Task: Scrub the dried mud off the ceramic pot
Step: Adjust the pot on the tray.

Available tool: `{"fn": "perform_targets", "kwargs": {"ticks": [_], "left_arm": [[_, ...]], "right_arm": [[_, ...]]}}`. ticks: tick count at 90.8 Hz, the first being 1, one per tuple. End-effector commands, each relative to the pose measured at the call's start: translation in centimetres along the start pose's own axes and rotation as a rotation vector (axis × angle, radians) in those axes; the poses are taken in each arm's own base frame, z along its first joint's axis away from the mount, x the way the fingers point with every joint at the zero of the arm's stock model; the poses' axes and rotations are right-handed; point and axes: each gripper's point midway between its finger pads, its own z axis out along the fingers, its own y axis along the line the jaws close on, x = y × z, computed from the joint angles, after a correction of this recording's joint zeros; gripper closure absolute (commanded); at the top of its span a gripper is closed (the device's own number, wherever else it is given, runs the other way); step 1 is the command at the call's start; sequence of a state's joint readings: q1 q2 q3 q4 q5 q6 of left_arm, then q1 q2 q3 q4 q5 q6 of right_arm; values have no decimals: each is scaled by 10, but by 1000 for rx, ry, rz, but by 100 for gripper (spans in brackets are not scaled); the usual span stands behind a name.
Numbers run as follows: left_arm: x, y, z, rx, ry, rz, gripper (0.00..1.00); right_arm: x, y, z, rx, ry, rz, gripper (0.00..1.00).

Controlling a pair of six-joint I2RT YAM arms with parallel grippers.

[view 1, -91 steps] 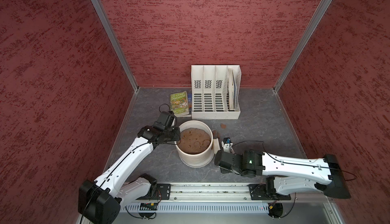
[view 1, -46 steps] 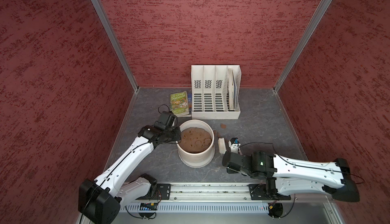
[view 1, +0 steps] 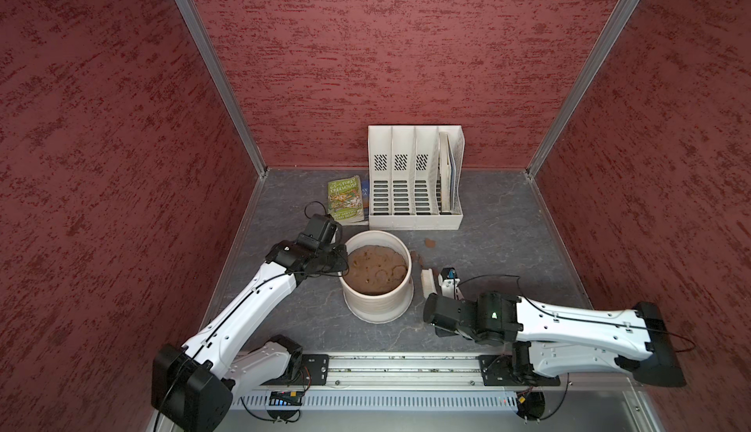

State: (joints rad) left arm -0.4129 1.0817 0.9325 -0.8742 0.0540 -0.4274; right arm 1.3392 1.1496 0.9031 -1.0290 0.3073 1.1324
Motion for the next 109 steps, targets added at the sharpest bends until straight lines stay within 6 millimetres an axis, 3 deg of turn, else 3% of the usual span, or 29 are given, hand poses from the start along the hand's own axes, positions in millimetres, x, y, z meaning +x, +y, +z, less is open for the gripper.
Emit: {"fn": "perform_targets", "kwargs": {"ticks": [1,20,45,59,79,109], "left_arm": [[-35,4,-39,41,-175,-58,100],[-43,25,-53,-6,-215,-75,100],[-61,-27,-83,258,-263,-89,100],[-70,-41,-99,333,-294,-129,100],[-59,-27,-76,271,-247,-148,100],[-50,-17,-65,224,-224,-129,100]], "right_arm": [[-9,9,-8,-24,-36,-15,100],[-12,21,-6,-30,-29,-37,100],[-12,26,-3,-34,-25,-44,100],[-10,25,0,-28,-21,-39,100],[-8,30,-1,-55,-17,-48,100],[-1,76,1,-156,2,-164,100]]}}
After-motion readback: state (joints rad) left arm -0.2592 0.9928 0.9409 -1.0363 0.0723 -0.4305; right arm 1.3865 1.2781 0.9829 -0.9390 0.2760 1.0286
